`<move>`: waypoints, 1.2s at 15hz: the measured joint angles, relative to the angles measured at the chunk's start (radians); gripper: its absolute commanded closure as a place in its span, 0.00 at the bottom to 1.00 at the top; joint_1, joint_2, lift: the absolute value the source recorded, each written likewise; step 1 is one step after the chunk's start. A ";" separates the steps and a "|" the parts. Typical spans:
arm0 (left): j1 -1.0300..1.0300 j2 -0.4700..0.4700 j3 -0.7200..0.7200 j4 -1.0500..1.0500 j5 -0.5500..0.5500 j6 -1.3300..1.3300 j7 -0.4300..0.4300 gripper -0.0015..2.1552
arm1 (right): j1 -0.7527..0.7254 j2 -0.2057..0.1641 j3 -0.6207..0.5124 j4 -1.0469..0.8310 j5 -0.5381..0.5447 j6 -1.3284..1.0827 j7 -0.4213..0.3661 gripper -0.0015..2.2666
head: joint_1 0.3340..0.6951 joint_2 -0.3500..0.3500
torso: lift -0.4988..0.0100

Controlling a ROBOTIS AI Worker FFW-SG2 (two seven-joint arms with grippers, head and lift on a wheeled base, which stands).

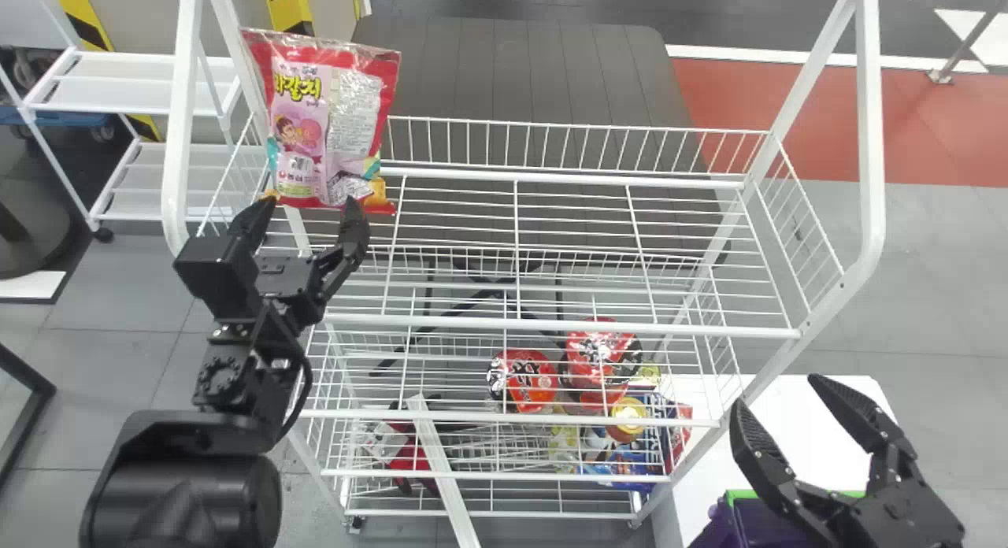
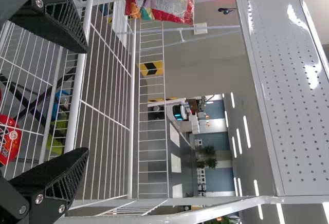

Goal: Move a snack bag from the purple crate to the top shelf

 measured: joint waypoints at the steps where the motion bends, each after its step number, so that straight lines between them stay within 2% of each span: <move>1: 0.049 0.000 0.004 -0.081 0.004 0.044 0.000 0.06 | -0.006 -0.001 0.000 0.000 0.003 0.003 -0.005 0.07 | 1.00 0.40 | 0.98; 6: 0.341 0.001 0.005 -0.494 -0.016 0.171 0.034 0.06 | -0.030 -0.007 0.014 -0.031 0.017 0.041 -0.030 0.07 | 1.00 0.37 | 0.98; 9: 0.486 0.008 -0.024 -0.646 -0.075 0.168 0.120 0.06 | -0.032 -0.013 0.008 -0.103 0.017 0.113 -0.060 0.07 | 1.00 0.36 | 0.98; 12: 0.574 0.037 -0.092 -0.705 -0.195 0.121 0.241 0.06 | -0.030 -0.015 -0.020 -0.187 0.002 0.215 -0.065 0.07 | 1.00 0.33 | 0.98; 15: 0.645 0.059 -0.116 -0.730 -0.245 0.089 0.251 0.06 | -0.006 -0.014 -0.029 -0.270 -0.031 0.336 -0.091 0.08 | 1.00 0.28 | 0.98; 18: 0.695 0.074 -0.132 -0.751 -0.257 0.070 0.278 0.06 | 0.008 -0.013 0.018 -0.299 -0.032 0.329 -0.100 0.08 | 1.00 0.31 | 0.98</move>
